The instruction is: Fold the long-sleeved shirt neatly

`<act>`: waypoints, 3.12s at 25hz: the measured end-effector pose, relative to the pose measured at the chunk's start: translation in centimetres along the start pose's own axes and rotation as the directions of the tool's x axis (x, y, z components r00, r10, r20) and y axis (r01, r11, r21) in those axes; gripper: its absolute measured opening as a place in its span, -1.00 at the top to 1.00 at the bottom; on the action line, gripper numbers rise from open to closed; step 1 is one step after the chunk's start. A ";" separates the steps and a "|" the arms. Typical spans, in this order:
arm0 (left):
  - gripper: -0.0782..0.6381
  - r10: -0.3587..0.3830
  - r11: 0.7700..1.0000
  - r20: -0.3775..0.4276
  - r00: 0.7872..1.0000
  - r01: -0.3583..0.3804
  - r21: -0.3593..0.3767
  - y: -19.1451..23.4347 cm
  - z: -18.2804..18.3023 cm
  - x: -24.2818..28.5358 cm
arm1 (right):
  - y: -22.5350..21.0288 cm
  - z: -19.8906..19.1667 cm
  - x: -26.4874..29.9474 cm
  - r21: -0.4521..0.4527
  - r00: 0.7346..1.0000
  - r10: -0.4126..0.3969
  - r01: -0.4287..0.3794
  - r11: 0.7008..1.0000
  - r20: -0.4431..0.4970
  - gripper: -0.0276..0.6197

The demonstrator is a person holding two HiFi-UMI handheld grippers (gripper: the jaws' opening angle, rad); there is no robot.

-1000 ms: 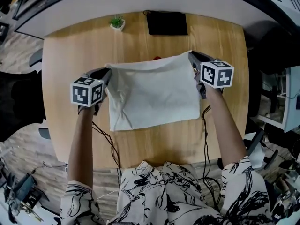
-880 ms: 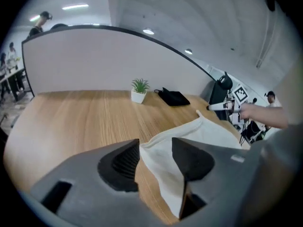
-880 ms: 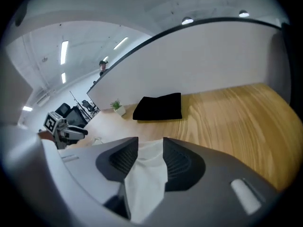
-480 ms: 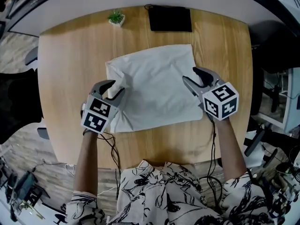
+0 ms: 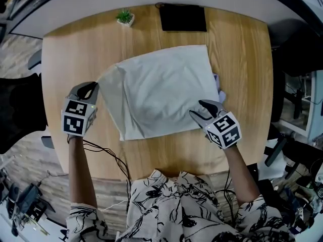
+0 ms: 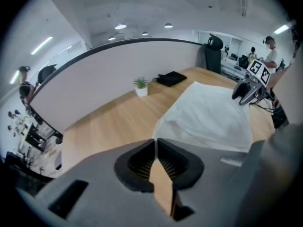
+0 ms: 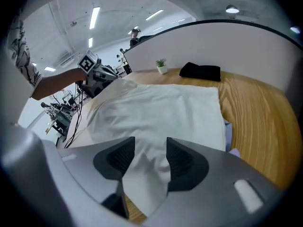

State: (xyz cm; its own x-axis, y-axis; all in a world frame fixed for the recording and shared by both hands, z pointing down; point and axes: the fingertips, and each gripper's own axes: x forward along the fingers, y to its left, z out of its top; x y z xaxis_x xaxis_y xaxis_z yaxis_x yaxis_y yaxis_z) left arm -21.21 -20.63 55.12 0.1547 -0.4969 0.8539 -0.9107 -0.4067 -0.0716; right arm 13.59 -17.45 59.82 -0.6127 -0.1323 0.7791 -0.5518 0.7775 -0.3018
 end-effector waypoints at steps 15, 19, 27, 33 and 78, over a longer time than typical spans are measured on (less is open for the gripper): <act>0.30 -0.145 0.972 0.143 0.979 0.168 -0.164 -5.0 -6.6 -5.7 | -1.0 -1.2 -3.6 0.003 0.997 -0.079 0.079 0.997 0.022 0.04; 0.30 -0.206 0.970 0.068 0.976 0.213 -0.119 -13.5 -11.5 -6.2 | -2.0 -4.2 -5.5 0.030 0.991 -0.133 0.132 0.991 0.018 -0.10; 0.43 -0.217 0.975 -0.063 0.974 0.213 -0.064 -18.3 -15.5 -2.9 | -1.4 -9.2 -4.8 0.019 0.991 -0.117 0.119 0.993 -0.059 -0.17; 0.72 -0.186 0.983 -0.108 0.977 0.183 -0.031 -18.4 -15.6 -2.8 | -2.4 -9.9 -5.2 0.029 0.989 -0.136 0.137 0.990 -0.054 0.67; 0.77 0.211 0.924 0.456 0.865 -0.024 -0.382 -16.2 -7.1 -18.1 | 3.4 2.3 -15.7 -0.019 0.856 -0.027 0.043 0.999 0.517 0.89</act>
State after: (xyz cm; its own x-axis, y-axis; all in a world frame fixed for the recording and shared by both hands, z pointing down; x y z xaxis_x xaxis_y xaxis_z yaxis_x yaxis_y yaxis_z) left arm -11.93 0.38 44.44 0.1160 -0.8651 0.4880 -0.9914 -0.0706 0.1106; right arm 20.01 -14.12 45.27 -0.8020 -0.4517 0.3909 -0.5666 0.7826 -0.2581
